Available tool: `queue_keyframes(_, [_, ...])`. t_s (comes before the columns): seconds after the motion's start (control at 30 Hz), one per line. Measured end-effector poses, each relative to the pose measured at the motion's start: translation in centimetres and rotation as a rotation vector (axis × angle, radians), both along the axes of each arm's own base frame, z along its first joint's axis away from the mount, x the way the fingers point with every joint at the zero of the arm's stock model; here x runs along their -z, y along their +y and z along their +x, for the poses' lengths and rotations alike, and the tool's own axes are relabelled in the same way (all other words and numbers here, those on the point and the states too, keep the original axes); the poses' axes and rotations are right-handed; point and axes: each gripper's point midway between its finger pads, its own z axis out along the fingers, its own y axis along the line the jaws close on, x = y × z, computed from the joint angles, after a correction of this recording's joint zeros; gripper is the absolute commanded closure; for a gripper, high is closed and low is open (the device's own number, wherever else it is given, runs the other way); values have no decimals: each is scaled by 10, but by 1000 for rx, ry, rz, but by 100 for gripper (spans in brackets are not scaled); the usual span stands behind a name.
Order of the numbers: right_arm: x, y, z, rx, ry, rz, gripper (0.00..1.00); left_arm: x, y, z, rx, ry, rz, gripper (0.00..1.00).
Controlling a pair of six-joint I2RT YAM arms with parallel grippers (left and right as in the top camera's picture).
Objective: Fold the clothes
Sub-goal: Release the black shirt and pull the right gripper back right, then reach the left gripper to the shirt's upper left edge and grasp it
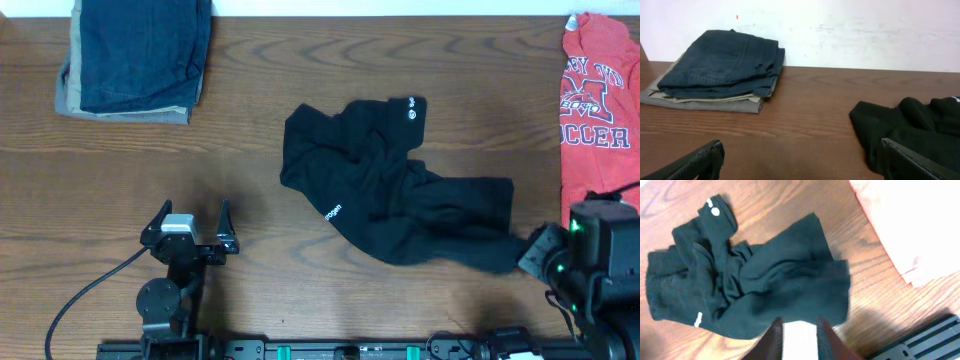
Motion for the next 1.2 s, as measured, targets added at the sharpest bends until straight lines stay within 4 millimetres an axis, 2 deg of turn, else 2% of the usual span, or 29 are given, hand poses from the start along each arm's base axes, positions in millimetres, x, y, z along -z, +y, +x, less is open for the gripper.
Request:
queue_keyframes(0.1, [1,-1,2,7,4,-7,20,0,0,0,0,0,0,2])
queue_keyframes(0.13, [1,-2,3,7,10,-11,12,0,0,0,0,0,0,2])
queue_keyframes(0.23, [5,-1,10,1,31,-20,1,0,0,0,0,0,0,2])
queue_keyframes(0.5, [24,4,54,-29,115,-49,1,0,0,0,0,0,0,2])
queue_keyframes(0.93, [92,9,137,-21,258,-86,1,0,-1,0,5,-1,-6,2])
queue_keyframes(1.2, [135,9,151,-17,377,-80,1,-4,-20,-2,105,0,-146,2])
